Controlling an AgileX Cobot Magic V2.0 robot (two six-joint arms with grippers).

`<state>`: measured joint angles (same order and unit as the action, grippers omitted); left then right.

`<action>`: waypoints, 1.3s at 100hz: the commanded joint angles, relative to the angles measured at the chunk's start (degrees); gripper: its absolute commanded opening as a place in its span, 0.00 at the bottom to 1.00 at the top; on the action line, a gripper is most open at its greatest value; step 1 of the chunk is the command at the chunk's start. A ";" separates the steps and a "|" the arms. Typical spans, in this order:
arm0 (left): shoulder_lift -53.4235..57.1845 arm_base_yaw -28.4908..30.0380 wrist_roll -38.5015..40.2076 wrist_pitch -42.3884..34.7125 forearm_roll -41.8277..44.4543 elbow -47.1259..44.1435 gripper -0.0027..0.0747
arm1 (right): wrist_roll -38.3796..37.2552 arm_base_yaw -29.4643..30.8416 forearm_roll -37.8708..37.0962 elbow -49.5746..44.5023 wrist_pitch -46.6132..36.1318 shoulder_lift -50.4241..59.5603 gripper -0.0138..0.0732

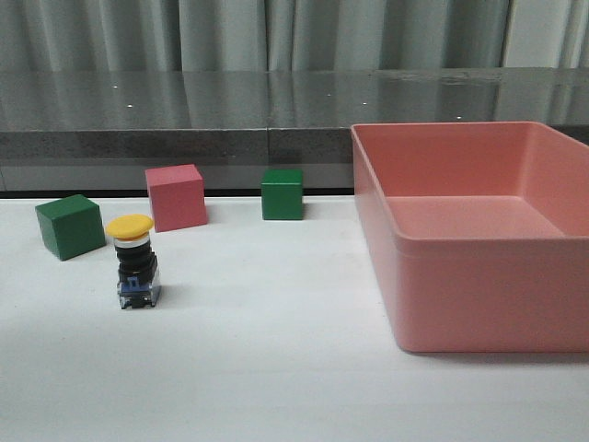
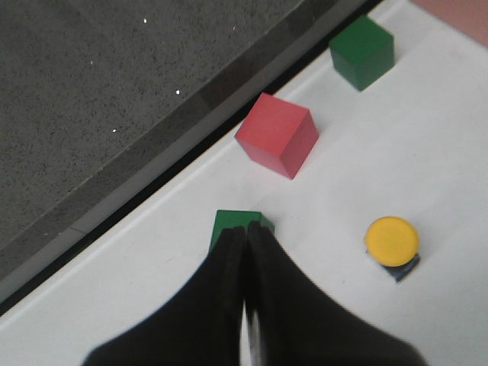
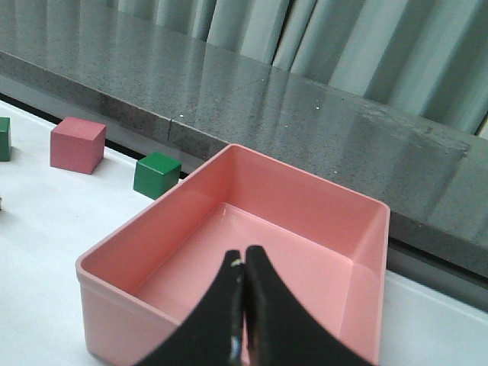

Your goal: Place and stand button with both arms

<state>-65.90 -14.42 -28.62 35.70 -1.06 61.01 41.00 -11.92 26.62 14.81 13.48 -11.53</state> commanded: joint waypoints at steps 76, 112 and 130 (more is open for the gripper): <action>33.39 0.21 0.75 -20.50 -14.01 -34.52 0.01 | 0.02 0.37 0.78 1.50 -3.62 -0.62 0.03; 33.39 0.21 0.75 -24.79 -14.01 -34.52 0.01 | 0.02 0.37 0.78 1.50 -3.62 -0.62 0.03; 34.24 0.35 8.38 -28.04 -6.07 -36.66 0.01 | 0.02 0.37 0.78 1.50 -3.62 -0.62 0.03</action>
<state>-32.27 -14.42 -26.19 14.01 -12.07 23.90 41.00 -11.92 26.62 14.81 13.48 -11.53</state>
